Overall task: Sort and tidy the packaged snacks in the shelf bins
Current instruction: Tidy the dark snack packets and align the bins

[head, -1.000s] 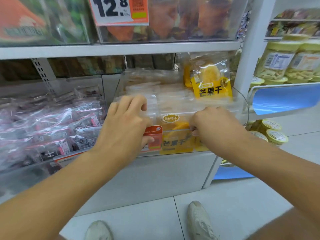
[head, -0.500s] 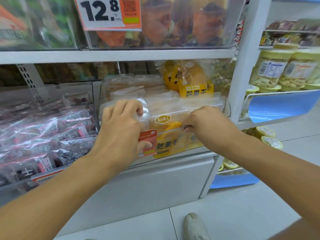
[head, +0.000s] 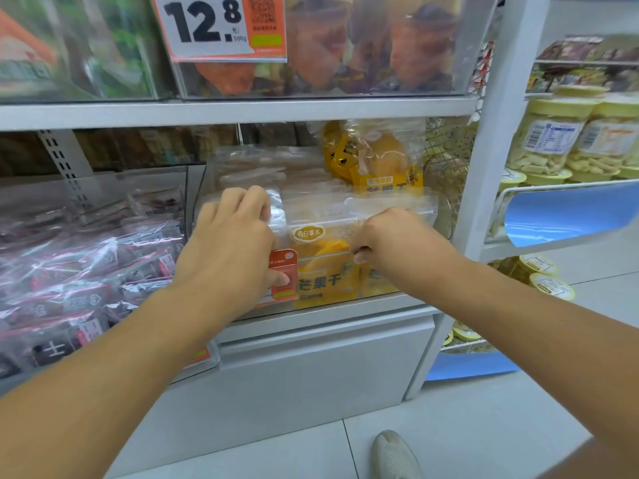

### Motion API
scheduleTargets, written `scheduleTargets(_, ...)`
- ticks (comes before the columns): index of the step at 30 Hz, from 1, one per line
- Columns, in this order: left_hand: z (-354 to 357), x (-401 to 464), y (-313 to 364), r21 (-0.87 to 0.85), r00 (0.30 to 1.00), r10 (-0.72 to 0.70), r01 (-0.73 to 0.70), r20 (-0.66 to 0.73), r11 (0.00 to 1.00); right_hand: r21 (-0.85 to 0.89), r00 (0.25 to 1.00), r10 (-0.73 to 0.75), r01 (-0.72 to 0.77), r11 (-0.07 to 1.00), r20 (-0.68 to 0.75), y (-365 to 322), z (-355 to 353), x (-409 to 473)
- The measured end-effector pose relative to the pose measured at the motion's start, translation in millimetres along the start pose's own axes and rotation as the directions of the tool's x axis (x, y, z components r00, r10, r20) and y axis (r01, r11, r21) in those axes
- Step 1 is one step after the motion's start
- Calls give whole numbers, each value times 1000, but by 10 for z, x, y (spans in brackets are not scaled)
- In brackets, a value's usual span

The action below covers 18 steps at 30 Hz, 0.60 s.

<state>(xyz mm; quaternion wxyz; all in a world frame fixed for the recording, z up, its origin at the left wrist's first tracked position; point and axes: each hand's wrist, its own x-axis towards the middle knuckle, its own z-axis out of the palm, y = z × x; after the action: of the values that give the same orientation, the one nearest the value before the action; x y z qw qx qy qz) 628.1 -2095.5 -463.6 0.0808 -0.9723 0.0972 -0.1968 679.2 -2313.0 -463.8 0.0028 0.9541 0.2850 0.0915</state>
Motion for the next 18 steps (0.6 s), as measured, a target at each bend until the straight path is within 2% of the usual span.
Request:
scheduleTargets(6,6,-8,-42,-2,995,93,-93,29,996,132,990,-73,89,987,-123,79,122,-186)
scheduleTargets(8,-75,34,-67,-195,994,62,-78,-86,978,243,964,0,67,968,-266,98,7,-218)
scheduleTargets(9,-123,79,-66,-337,978,6,-77,-207,938,317,913,80,56,947,-400,128,-78,-208)
scheduleTargets(10,-172,146,-58,-445,944,-72,-85,-323,891,381,832,176,45,924,-526,157,-172,-192)
scheduleTargets(11,-217,248,-48,-511,912,-143,-80,-384,856,447,754,281,18,894,-594,204,-252,-152)
scheduleTargets(12,-239,375,-33,-546,914,-188,-43,-360,836,495,712,367,-33,868,-598,263,-298,-80)
scheduleTargets(13,-228,521,-20,-553,947,-205,36,-246,833,512,717,433,-124,850,-546,317,-320,-3)
scheduleTargets(14,-189,674,-10,-534,976,-208,142,-64,834,516,745,490,-230,825,-452,386,-307,97)
scheduleTargets(16,-112,944,51,-458,948,-184,288,260,841,600,774,592,-368,711,-227,485,-244,273)
scheduleTargets(18,-72,1187,163,-434,927,-118,276,355,858,684,768,629,-393,614,-123,535,-204,427)
